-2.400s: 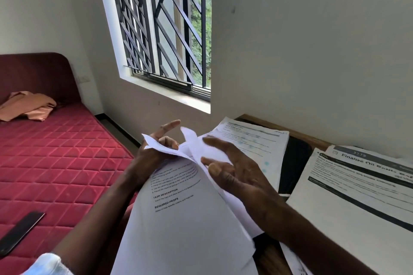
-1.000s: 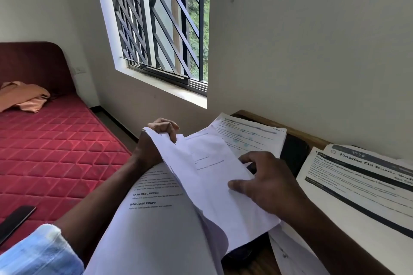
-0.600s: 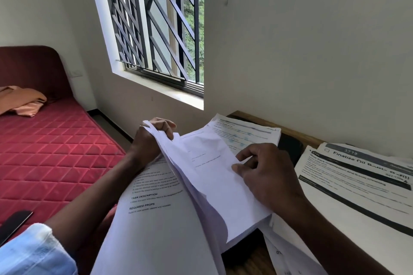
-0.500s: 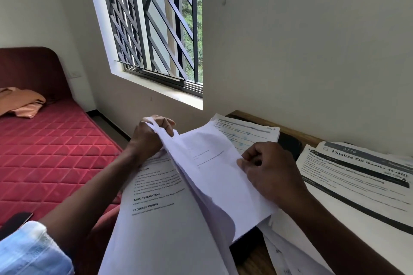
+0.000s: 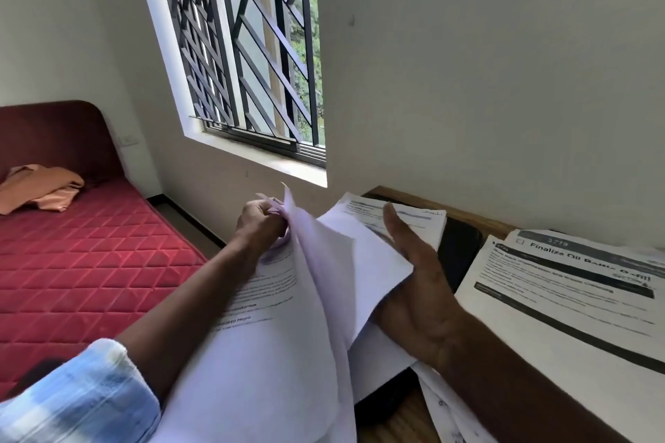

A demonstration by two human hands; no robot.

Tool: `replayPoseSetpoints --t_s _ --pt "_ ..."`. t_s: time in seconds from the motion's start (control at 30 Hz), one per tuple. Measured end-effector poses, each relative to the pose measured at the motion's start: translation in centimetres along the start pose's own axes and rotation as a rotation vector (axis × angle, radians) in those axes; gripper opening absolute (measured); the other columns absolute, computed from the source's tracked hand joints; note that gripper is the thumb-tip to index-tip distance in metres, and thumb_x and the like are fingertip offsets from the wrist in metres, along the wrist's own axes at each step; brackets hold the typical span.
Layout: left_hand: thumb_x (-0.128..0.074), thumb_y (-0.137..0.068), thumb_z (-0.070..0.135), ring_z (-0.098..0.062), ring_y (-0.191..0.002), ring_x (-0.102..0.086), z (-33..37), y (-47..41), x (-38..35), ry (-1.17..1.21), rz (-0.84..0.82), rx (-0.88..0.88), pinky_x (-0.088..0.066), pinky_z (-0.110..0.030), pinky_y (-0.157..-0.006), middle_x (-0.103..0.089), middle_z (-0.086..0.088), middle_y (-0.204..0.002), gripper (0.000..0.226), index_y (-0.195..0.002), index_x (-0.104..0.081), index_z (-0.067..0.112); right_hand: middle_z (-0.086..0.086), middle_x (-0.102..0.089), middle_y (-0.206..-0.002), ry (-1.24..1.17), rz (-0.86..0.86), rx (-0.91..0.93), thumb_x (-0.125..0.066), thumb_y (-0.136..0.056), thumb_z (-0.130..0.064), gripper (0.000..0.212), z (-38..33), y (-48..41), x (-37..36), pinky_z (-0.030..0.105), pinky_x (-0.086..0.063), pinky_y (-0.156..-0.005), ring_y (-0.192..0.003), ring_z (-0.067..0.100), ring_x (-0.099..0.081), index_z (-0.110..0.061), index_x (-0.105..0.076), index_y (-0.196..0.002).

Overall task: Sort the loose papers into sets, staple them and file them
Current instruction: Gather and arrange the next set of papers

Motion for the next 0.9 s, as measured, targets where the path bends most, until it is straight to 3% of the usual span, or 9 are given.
replayPoseSetpoints --t_s 0.1,0.17,0.23,0.3,0.4,0.53,0.63,0.73,0.9 --pt "-0.065 -0.068 0.038 -0.026 -0.091 -0.069 0.7 1.5 -1.1 -0.231 -0.023 -0.064 -0.058 -0.045 -0.087 -0.071 0.001 -0.103 0.045 -0.113 -0.061 0.032 0.012 -0.075 -0.111 -0.027 0.024 -0.046 -0.050 -0.100 -0.050 0.045 1.1 -0.1 0.8 0.041 -0.055 -0.091 -0.098 0.026 -0.071 -0.017 -0.076 -0.117" --pt "-0.064 -0.071 0.035 -0.026 -0.107 -0.067 1.5 2.4 -1.9 -0.431 -0.026 -0.168 -0.052 -0.046 -0.098 -0.063 0.002 -0.124 0.069 -0.136 -0.042 0.035 0.013 -0.076 -0.110 0.028 0.050 -0.049 -0.055 -0.099 -0.049 0.042 0.9 -0.2 1.6 0.040 -0.058 -0.086 -0.093 0.027 -0.073 -0.019 -0.071 -0.122" --pt "-0.061 -0.081 0.039 -0.027 -0.117 -0.063 2.1 2.9 -2.5 -0.691 0.000 -0.243 -0.043 -0.047 -0.105 -0.060 0.001 -0.131 0.062 -0.139 -0.040 0.036 0.011 -0.077 -0.109 0.184 0.097 -0.047 -0.067 -0.090 -0.044 0.039 0.1 -0.5 2.3 0.043 -0.059 -0.087 -0.092 0.026 -0.075 -0.019 -0.071 -0.120" --pt "-0.053 -0.090 0.045 -0.027 -0.118 -0.062 2.9 3.1 -2.7 -0.910 0.005 -0.253 -0.035 -0.047 -0.103 -0.061 -0.001 -0.126 0.041 -0.130 -0.052 0.034 0.006 -0.078 -0.099 0.594 0.186 -0.087 -0.078 -0.083 -0.043 0.038 -0.8 -0.6 3.0 0.043 -0.060 -0.087 -0.088 0.024 -0.075 -0.016 -0.071 -0.110" --pt "-0.048 -0.096 0.049 -0.027 -0.112 -0.064 3.3 3.6 -3.0 -1.037 0.041 -0.245 -0.034 -0.047 -0.101 -0.064 -0.001 -0.117 0.030 -0.114 -0.063 0.031 -0.003 -0.070 -0.085 1.294 0.248 -0.115 -0.080 -0.078 -0.061 0.048 -1.8 -0.5 3.3 0.030 -0.054 -0.065 -0.077 0.016 -0.070 -0.018 -0.068 -0.095" --pt "-0.051 -0.095 0.046 -0.029 -0.104 -0.067 2.7 4.5 -3.3 -1.022 0.195 -0.327 -0.037 -0.044 -0.096 -0.068 -0.001 -0.109 0.026 -0.107 -0.065 0.028 0.004 -0.048 -0.132 1.925 0.241 -0.114 -0.074 -0.075 -0.070 0.075 -0.4 0.1 1.9 0.044 -0.048 -0.102 -0.129 0.028 -0.043 -0.027 -0.053 -0.133" --pt "-0.053 -0.092 0.045 -0.028 -0.103 -0.066 2.2 4.4 -3.2 -0.995 0.261 -0.329 -0.037 -0.043 -0.095 -0.070 -0.002 -0.106 0.026 -0.105 -0.067 0.027 0.007 -0.044 -0.131 1.870 0.207 -0.078 -0.078 -0.083 -0.050 0.064 -0.1 0.3 0.6 0.036 -0.047 -0.096 -0.122 0.028 -0.046 -0.025 -0.051 -0.135" --pt "-0.055 -0.089 0.044 -0.027 -0.109 -0.063 2.2 4.4 -2.9 -0.961 0.250 -0.298 -0.034 -0.044 -0.099 -0.068 -0.002 -0.112 0.027 -0.109 -0.067 0.029 -0.004 -0.053 -0.103 1.686 0.235 -0.075 -0.079 -0.084 -0.039 0.051 -1.0 -0.4 0.6 0.030 -0.054 -0.083 -0.099 0.018 -0.056 -0.022 -0.058 -0.128" --pt "-0.057 -0.091 0.045 -0.028 -0.119 -0.058 4.1 4.5 -2.3 -0.759 0.269 -0.332 -0.030 -0.048 -0.106 -0.063 -0.003 -0.125 0.029 -0.115 -0.065 0.032 -0.008 -0.068 -0.096 1.543 0.391 0.032 -0.081 -0.081 -0.041 0.039 -2.1 -0.4 2.1 0.041 -0.061 -0.084 -0.092 0.017 -0.068 -0.023 -0.066 -0.112"
Point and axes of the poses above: each hand's wrist, its own y-axis away from the middle knuckle, its own x-axis out of the back of the hand, z = x × y, the point moved 5 cm from there along -y, towards the middle knuckle
